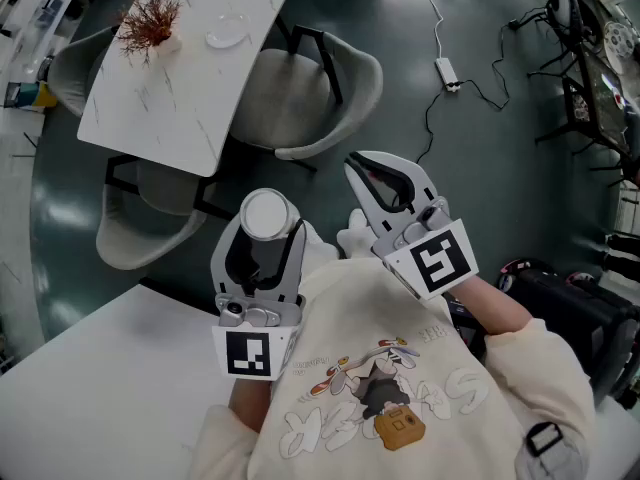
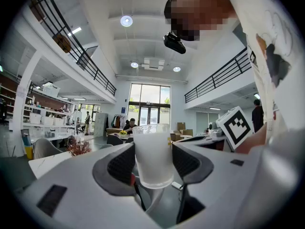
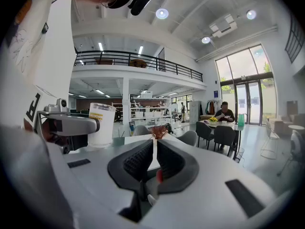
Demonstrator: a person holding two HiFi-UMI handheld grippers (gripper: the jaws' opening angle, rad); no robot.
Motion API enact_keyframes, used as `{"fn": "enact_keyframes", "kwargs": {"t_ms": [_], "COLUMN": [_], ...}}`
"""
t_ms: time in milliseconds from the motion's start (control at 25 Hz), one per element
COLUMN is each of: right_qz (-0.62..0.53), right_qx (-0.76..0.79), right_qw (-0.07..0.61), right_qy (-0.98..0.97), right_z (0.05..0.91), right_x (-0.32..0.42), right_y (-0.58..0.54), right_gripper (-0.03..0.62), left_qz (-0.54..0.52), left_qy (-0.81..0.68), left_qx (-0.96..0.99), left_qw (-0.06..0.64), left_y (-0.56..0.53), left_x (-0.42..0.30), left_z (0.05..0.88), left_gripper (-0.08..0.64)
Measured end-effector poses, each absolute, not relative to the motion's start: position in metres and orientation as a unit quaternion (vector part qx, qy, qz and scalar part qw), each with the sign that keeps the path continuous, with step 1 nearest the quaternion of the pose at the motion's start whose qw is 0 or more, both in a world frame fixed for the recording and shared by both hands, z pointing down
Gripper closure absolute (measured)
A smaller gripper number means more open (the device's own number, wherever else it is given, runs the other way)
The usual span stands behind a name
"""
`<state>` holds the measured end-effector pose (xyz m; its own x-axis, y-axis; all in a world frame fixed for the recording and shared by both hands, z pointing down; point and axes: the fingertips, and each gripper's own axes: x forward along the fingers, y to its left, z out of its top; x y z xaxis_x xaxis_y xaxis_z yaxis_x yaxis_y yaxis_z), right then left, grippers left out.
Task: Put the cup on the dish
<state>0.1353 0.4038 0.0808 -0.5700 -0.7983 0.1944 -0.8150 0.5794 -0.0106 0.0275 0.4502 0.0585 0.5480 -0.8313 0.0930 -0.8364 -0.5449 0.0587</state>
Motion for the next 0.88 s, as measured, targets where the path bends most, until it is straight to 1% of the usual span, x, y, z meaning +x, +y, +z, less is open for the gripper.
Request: {"fn": "enact_keyframes", "kwargs": {"t_ms": [400, 520, 880], "right_qz": [0.071, 0.06, 0.062], "right_qx": [0.444, 0.448, 0.469], "right_qw": [0.064, 0.063, 0.07], "right_qy": [-0.891, -0.89, -0.878], "right_z": [0.089, 0.084, 0.079], "right_x": [0.146, 0.151, 0.206], "right_y": [0.407, 0.41, 0.42], "right_gripper": [0.561, 0.561, 0.561], "left_qz": [0.022, 0.024, 0.022], "left_qy": [-0.473, -0.474, -0.485], "left_qx": [0.88, 0.879, 0.873], "left_qw": [0.038, 0.038, 0.051], "left_y": [0.451, 0.451, 0.457], "left_x": [0.043, 0.044, 0.063], "left_z": [0.054, 0.054, 0.058], "left_gripper": [0.313, 0.313, 0.311]}}
